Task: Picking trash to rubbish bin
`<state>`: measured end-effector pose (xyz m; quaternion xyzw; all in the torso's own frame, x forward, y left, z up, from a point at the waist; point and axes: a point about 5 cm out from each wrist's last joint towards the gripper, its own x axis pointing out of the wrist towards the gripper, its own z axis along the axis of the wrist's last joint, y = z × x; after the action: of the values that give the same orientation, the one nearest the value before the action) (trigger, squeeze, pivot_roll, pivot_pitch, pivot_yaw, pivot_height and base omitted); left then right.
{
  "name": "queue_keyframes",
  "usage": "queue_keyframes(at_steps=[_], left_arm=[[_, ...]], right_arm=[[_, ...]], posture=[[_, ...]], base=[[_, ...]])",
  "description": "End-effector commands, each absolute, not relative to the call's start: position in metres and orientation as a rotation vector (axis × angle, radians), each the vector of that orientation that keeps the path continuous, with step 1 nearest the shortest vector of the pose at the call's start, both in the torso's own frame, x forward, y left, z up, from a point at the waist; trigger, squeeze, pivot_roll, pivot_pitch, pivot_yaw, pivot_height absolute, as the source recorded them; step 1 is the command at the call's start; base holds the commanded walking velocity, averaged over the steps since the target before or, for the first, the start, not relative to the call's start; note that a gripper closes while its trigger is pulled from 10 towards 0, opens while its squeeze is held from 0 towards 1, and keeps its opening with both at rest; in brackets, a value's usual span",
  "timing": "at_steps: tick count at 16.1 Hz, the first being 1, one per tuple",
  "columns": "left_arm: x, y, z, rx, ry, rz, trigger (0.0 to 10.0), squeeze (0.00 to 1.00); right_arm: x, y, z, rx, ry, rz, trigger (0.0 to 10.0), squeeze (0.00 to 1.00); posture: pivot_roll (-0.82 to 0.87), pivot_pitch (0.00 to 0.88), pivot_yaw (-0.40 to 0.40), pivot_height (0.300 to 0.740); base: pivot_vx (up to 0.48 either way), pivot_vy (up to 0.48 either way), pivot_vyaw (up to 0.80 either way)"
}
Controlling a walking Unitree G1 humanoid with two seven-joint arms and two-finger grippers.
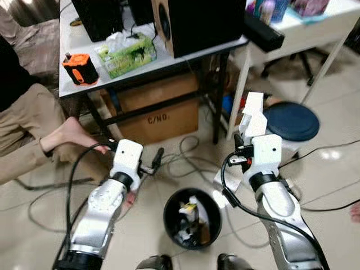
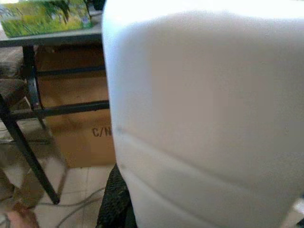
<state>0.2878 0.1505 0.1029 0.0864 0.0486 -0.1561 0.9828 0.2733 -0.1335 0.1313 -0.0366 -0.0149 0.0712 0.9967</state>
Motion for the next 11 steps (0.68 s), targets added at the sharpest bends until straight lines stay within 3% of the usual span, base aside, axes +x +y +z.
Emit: queue_keyframes(at_steps=[1, 5, 11], left_arm=[[0.287, 0.163, 0.108, 0.206, 0.098, -0.295, 10.0, 0.00], [0.283, 0.174, 0.117, 0.250, 0.103, -0.309, 10.0, 0.00], [0.271, 0.187, 0.121, 0.283, 0.120, -0.273, 10.0, 0.00]], right_arm=[[0.278, -0.131, 0.123, -0.052, -0.011, 0.150, 10.0, 0.00], [0.288, -0.124, 0.097, -0.025, 0.066, 0.158, 10.0, 0.00], [0.304, -0.102, 0.056, -0.013, 0.237, 0.262, 10.0, 0.00]], posture=[[0.02, 0.274, 0.172, 0.740], [0.08, 0.346, 0.224, 0.740], [0.15, 0.387, 0.202, 0.740]], base=[[0.000, 0.000, 0.00], [0.000, 0.000, 0.00], [0.000, 0.000, 0.00]])
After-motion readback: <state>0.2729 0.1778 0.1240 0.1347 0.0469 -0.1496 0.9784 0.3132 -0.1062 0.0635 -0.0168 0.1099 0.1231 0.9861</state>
